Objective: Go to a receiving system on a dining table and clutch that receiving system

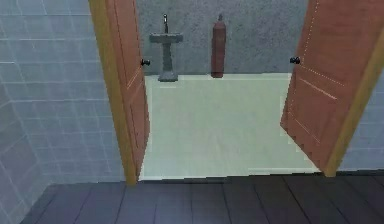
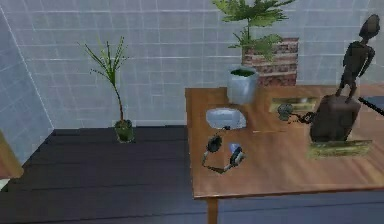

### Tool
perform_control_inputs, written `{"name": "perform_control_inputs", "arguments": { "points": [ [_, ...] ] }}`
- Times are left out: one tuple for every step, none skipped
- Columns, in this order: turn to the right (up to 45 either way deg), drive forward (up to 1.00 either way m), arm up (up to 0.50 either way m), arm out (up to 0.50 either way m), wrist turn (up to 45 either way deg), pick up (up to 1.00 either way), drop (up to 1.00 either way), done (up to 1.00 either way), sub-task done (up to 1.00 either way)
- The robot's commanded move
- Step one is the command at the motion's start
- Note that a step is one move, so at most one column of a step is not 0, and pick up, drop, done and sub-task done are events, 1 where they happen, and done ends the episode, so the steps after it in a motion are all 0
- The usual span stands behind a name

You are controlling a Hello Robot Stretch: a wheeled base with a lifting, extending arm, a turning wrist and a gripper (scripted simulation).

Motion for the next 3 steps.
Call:
{"name": "perform_control_inputs", "arguments": {
  "points": [
    [39.0, 0.0, 0.0, 0.0, 0.0, 0.0, 0.0, 0.0, 0.0],
    [0.0, 0.6, 0.0, 0.0, 0.0, 0.0, 0.0, 0.0, 0.0],
    [45.0, 0.0, 0.0, 0.0, 0.0, 0.0, 0.0, 0.0, 0.0]
  ]
}}
